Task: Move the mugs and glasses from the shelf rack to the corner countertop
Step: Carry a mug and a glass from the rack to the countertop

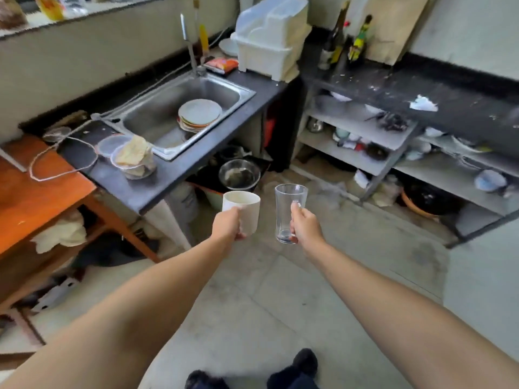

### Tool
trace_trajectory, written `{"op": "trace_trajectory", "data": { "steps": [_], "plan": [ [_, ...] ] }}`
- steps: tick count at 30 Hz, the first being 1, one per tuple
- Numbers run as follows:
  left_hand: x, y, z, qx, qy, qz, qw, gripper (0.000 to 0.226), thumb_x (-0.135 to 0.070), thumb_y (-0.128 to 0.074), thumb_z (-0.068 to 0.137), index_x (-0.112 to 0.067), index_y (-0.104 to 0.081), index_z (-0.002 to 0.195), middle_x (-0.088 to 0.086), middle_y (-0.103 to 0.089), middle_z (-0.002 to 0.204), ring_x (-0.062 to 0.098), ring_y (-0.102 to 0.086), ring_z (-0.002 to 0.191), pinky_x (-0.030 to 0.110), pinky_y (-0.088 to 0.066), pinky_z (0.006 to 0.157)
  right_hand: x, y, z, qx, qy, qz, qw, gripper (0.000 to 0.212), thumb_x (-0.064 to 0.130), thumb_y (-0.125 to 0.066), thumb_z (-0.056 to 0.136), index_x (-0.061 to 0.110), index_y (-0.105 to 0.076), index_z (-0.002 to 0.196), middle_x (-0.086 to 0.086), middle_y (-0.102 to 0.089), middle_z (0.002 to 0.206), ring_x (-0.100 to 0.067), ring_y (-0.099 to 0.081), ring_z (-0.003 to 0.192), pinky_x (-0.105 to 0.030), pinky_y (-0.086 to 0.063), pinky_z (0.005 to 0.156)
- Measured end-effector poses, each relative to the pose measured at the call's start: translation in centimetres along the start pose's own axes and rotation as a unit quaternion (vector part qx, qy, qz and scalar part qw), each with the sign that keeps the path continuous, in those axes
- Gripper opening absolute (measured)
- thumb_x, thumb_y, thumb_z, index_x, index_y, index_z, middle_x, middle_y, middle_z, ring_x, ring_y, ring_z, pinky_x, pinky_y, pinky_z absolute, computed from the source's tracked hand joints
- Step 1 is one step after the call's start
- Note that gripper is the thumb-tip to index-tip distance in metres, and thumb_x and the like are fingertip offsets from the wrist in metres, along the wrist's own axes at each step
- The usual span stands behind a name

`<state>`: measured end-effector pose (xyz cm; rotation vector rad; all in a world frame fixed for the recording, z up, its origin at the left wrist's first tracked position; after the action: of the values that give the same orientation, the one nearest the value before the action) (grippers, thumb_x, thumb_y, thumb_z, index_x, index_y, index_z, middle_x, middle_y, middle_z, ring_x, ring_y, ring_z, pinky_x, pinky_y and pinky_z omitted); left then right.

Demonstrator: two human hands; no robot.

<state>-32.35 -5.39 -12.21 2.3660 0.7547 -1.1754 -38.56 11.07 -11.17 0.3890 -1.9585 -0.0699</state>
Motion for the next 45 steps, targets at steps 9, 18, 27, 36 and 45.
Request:
{"op": "trace_trajectory", "data": {
  "steps": [9,18,27,36,45],
  "plan": [
    [1.1,-23.6,-3.1,0.101,0.039,0.028,0.994,0.047,-0.018,-0.040,0.087,0.004,-0.053,0.126,0.003,-0.041,0.066,0.016,-0.042,0.052,0.022,-0.044,0.039,-3.5,22.1,4.7,-0.121,-0.052,0.026,0.991,0.041,0.046,-0.038,0.094,0.024,-0.044,0.061,0.000,-0.044,0.061,-0.016,-0.043,0.050,-0.028,-0.046,0.052],
    [-0.6,-39.9,-3.4,0.202,0.017,0.129,0.971,0.045,-0.023,-0.040,0.090,0.000,-0.054,0.127,0.010,-0.048,0.095,0.016,-0.045,0.059,0.016,-0.044,0.034,-6.4,35.4,10.0,-0.225,-0.118,0.090,0.963,0.042,0.043,-0.039,0.095,0.018,-0.047,0.063,-0.003,-0.044,0.061,-0.017,-0.048,0.047,-0.024,-0.045,0.048],
    [-7.9,-58.6,2.4,0.296,-0.014,0.187,0.937,0.054,-0.025,-0.042,0.088,0.004,-0.047,0.134,0.019,-0.048,0.099,0.016,-0.041,0.059,0.017,-0.043,0.034,-2.8,46.8,21.6,-0.311,-0.124,0.139,0.932,0.039,0.042,-0.043,0.095,0.018,-0.050,0.064,-0.004,-0.047,0.059,-0.016,-0.047,0.054,-0.029,-0.048,0.058],
    [-16.0,-74.7,6.8,0.322,-0.004,0.205,0.924,0.048,-0.030,-0.042,0.091,0.000,-0.053,0.128,0.010,-0.045,0.097,0.017,-0.046,0.053,0.024,-0.050,0.049,3.0,57.4,32.1,-0.347,-0.109,0.155,0.918,0.045,0.040,-0.040,0.097,0.012,-0.045,0.063,-0.003,-0.042,0.056,-0.015,-0.044,0.054,-0.034,-0.046,0.066],
    [-20.8,-91.7,12.0,0.310,-0.007,0.201,0.929,0.054,-0.030,-0.043,0.089,0.002,-0.050,0.132,0.027,-0.058,0.114,0.016,-0.045,0.051,0.023,-0.047,0.044,5.5,69.9,46.5,-0.337,-0.082,0.157,0.925,0.041,0.041,-0.042,0.096,0.014,-0.046,0.065,-0.001,-0.042,0.055,-0.012,-0.044,0.050,-0.028,-0.046,0.057]
  ]
}}
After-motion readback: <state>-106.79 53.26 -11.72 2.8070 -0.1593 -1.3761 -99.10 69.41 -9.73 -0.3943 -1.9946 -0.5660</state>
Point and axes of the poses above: each hand's wrist, its own z-axis towards the middle knuckle, its own y-axis out of the back of the hand, x = y × z, the point moved 2 cm from there along z, towards the middle knuckle
